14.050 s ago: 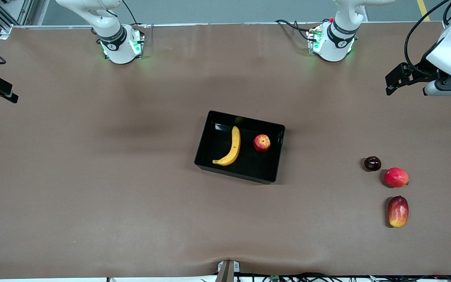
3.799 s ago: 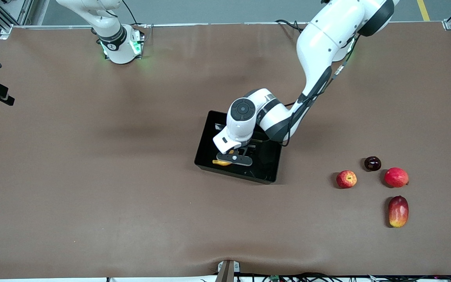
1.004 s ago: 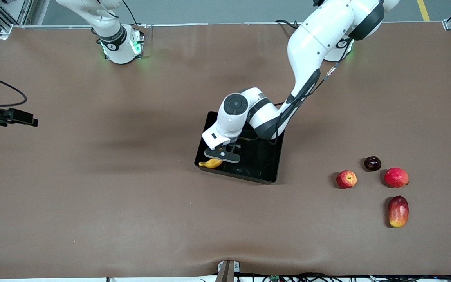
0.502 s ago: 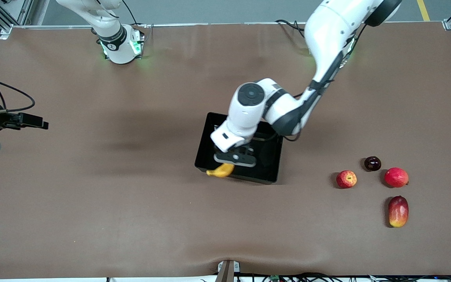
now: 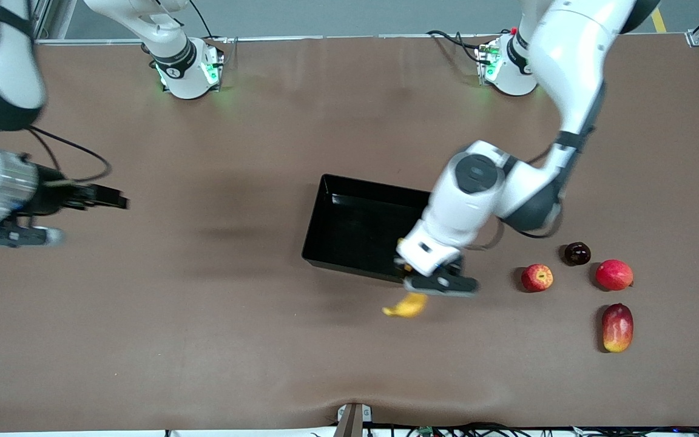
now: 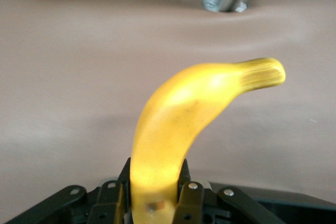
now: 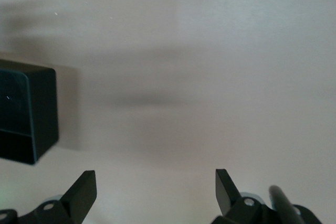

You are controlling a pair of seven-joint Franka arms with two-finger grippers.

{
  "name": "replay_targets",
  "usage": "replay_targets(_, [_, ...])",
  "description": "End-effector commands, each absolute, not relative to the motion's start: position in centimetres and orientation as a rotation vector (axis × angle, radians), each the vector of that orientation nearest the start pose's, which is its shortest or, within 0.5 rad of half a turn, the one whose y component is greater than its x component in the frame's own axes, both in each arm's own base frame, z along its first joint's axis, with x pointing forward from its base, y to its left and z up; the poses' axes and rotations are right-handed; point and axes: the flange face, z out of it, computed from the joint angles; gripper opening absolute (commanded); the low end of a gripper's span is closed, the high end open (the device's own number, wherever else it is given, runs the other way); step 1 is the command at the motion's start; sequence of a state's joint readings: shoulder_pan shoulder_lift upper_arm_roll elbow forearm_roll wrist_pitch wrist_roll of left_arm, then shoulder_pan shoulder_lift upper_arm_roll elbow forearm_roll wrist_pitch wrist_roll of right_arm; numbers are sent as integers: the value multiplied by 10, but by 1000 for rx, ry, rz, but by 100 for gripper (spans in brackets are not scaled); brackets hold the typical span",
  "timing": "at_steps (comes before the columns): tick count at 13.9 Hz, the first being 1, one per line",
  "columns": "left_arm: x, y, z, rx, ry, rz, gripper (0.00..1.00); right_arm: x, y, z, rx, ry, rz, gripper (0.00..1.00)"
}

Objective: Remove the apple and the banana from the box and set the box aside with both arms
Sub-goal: 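Lift the banana out of the tray with the left gripper, then carry the banana to the fruits while the right gripper reaches the tray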

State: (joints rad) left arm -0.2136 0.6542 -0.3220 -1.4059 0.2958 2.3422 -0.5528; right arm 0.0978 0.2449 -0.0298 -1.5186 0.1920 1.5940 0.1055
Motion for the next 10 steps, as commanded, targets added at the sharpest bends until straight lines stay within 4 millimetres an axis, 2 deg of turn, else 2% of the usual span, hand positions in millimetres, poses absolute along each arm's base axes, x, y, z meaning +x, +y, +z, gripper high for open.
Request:
replay_targets(1, [683, -283, 359, -3181, 208, -442, 0, 626, 120, 475, -2915, 157, 303, 100])
replay_targets(3, [688, -238, 332, -3140, 289, -366, 0, 630, 165, 452, -2904, 109, 292, 100])
replay_targets(5, [702, -194, 324, -3106, 402, -350, 0, 629, 211, 422, -2920, 144, 299, 100])
replay_targets(7, [711, -161, 316, -3080, 471, -333, 0, 625, 259, 385, -2936, 212, 303, 100])
replay_targets(9, [721, -119, 303, -3039, 576, -311, 0, 614, 309, 354, -2950, 238, 290, 100])
replay_targets(10, [724, -100, 296, -3015, 628, -300, 0, 609, 328, 341, -2960, 265, 278, 100])
